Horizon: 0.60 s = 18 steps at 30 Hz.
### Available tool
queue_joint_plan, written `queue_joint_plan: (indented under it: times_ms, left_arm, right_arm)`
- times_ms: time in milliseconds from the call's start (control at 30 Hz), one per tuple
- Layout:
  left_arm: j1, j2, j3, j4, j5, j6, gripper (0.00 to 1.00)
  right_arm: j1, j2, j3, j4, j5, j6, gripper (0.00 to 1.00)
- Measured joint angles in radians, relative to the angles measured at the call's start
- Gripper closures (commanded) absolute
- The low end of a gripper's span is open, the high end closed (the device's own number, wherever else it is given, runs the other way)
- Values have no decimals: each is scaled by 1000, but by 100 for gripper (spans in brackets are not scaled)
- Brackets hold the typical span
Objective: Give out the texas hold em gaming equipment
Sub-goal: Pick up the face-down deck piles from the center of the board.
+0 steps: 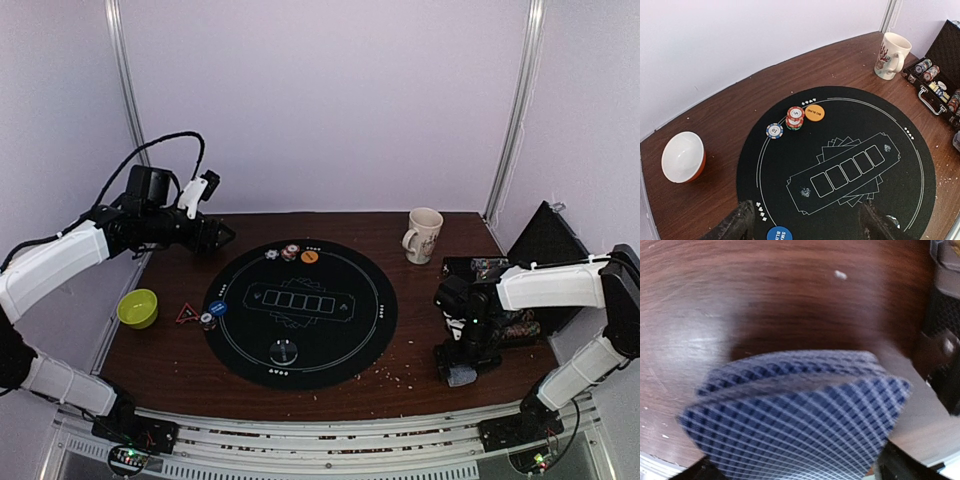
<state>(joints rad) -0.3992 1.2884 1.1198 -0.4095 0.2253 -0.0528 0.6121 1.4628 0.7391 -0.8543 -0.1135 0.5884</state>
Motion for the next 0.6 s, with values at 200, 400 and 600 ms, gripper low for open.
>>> queue_joint_plan:
  times_ms: [200, 400, 600]
  left_arm:
    - [0, 0, 5, 5, -9, 23, 26]
    - [0, -2, 4, 5, -32, 44, 25]
    - [0, -28, -13, 6, -53, 56, 25]
  right_arm:
    - [-2, 0, -6, 32, -23, -14, 24]
    - [0, 0, -6, 33, -21, -18, 36]
    - [46, 4, 10, 18, 8, -31, 41]
